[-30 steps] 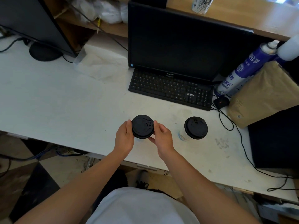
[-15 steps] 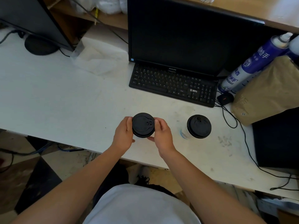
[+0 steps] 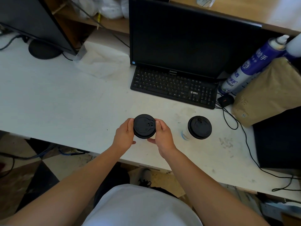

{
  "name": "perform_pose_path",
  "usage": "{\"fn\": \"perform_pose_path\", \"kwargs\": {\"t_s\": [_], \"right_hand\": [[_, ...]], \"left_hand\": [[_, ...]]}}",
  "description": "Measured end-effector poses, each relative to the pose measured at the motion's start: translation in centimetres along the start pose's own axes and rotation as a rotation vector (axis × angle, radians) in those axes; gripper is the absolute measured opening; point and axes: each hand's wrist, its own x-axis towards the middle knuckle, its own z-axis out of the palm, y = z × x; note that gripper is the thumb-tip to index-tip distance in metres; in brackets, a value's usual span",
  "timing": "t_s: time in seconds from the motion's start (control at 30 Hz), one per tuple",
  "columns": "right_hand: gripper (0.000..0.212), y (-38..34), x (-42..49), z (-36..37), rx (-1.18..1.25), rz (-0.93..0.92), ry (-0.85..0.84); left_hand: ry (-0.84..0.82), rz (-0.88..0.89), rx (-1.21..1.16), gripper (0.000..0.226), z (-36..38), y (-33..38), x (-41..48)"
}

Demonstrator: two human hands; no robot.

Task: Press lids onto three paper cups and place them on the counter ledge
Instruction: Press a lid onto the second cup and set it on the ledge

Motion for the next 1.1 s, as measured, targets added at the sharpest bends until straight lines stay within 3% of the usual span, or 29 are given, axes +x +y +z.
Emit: {"fn": "perform_pose_path", "kwargs": {"t_s": [0.33,0.4,0.47,0.57,0.67,0.83,0.97,1.03,1.1], "right_hand": [[0.030,-2.1,-1.9,-1.6,0.129,0.100,-0.323],[0.040,-2.6,-2.3,-2.5,0.061,0.049,-0.436],[0.061,-2.8,-2.5,-3.2,-0.158,-0.069,-0.517],[0.077,-3.1,-2.6,-3.3,-0.544,-0.287,-0.508],[0.080,-3.5,-2.2,-3.2,-0.678,-0.361,-0.499],[0.092,-4.1,-1.9,-3.3,-0.773,-0.271,-0.566],[0.102,-3.9,-2.4,-2.8,-0.757,-0.245,-0.577],[0.096,-3.8,-2.5,-2.6,-0.763,-0.253,-0.543],[0.089,-4.0,-2.5,-2.6,-0.775,-0.246,-0.486]], "left_hand": [[0.021,-0.252,-0.415,0.043,-1.1,2.3,-0.7],[0.011,-0.307,-0.436,0.040,-2.0,2.9,-0.4],[-0.029,-0.337,-0.431,0.035,-3.0,3.1,-0.2],[-0.139,-0.337,-0.422,0.030,-4.1,3.4,-0.2],[-0.243,-0.294,-0.333,0.035,-4.4,4.1,-0.4],[-0.420,-0.087,-0.165,0.033,-4.4,4.6,0.0],[-0.506,-0.057,-0.146,0.040,-4.1,4.6,0.5],[-0.502,-0.088,-0.188,0.047,-3.9,3.9,1.0],[-0.392,-0.139,-0.281,0.055,-3.5,2.7,1.7]]}}
